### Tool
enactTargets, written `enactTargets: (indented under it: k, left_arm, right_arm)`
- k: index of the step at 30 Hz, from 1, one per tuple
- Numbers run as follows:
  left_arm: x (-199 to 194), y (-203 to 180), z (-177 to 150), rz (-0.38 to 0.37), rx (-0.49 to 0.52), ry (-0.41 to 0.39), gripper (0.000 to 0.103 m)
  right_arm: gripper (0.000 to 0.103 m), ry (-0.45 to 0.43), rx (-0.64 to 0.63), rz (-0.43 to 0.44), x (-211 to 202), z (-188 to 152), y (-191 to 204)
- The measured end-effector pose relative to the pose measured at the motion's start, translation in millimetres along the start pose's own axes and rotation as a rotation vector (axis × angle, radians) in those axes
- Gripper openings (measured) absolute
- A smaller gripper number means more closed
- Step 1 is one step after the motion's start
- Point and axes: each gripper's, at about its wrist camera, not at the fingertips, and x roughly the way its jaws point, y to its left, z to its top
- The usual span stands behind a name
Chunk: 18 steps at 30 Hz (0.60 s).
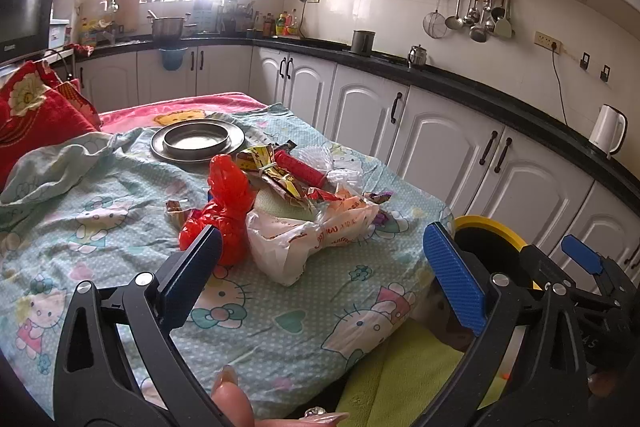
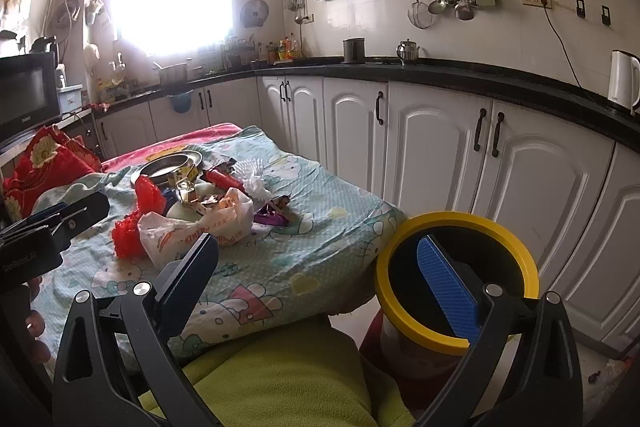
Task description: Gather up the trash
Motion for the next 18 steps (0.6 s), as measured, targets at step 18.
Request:
enactTargets:
  k: [18]
  left_arm:
    - [8.1,9.5,-5.5,0.003,-0.031,0.022,0.092]
  right_arm:
    - [0.097,0.029,-0.034,0.056,8.3,-3.3,6.0]
